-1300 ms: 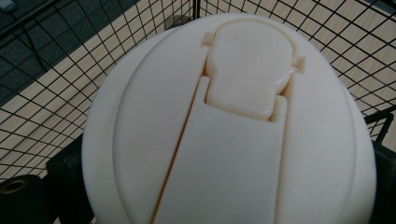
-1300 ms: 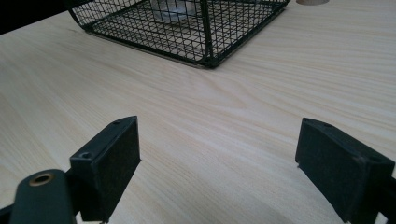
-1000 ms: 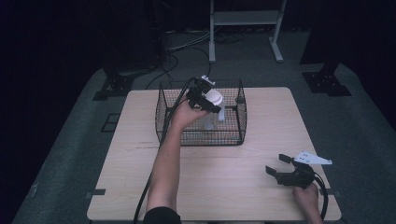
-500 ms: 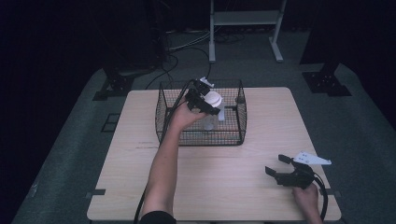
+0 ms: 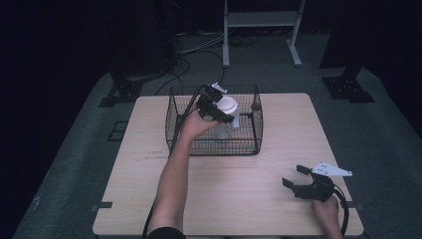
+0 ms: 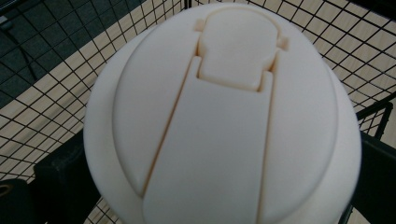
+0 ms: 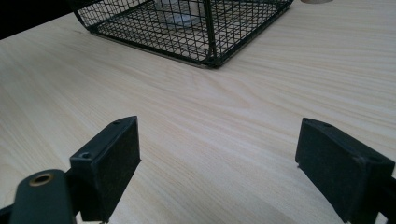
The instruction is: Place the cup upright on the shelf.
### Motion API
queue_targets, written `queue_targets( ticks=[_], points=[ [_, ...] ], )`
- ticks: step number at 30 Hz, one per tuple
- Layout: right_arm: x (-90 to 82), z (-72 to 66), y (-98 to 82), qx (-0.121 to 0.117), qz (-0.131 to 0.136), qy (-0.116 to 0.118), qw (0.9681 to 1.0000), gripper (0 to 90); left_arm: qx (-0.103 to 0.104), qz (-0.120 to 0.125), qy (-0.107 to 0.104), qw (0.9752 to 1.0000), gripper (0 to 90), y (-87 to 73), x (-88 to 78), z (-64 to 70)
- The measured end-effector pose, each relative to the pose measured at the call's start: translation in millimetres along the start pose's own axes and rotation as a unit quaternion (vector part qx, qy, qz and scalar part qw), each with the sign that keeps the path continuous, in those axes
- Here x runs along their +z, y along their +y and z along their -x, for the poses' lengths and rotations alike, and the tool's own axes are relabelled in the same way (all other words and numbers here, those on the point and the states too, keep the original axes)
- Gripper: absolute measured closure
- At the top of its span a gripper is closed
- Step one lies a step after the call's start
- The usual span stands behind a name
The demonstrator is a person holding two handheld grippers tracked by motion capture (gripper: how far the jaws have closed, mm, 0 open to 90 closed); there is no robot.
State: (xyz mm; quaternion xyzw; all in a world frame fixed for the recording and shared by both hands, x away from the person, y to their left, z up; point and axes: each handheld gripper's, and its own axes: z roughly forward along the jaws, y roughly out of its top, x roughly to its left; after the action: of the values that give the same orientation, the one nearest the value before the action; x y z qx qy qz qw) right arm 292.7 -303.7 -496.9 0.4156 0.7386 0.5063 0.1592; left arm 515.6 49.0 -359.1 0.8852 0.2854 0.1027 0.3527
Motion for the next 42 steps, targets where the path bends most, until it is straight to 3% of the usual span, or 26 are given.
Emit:
queue_targets(
  ticks=[7, 21, 33, 42],
  points=[
    [0.5, -0.5, -0.1, -0.003, -0.001, -0.001, 1.0000, 12.9, 0.008, -0.005, 0.012, 0.9999, 0.0, -1.7, -6.5, -2.3],
    [0.6, -1.3, -0.3, -0.008, -0.001, -0.005, 1.0000, 12.9, 0.001, 0.008, 0.004, 1.0000, 0.0, -22.0, -22.6, -7.7],
    [0.6, -2.1, -0.5, -0.011, -0.002, -0.008, 0.9999, 12.9, 0.013, 0.024, -0.001, 0.9996, 0.0, -51.5, -50.3, -1.5],
    [0.6, -2.3, -0.6, -0.010, -0.003, -0.015, 0.9998, 12.9, 0.032, 0.035, -0.002, 0.9989, 0.0, -69.9, -72.1, 10.7]
  ],
)
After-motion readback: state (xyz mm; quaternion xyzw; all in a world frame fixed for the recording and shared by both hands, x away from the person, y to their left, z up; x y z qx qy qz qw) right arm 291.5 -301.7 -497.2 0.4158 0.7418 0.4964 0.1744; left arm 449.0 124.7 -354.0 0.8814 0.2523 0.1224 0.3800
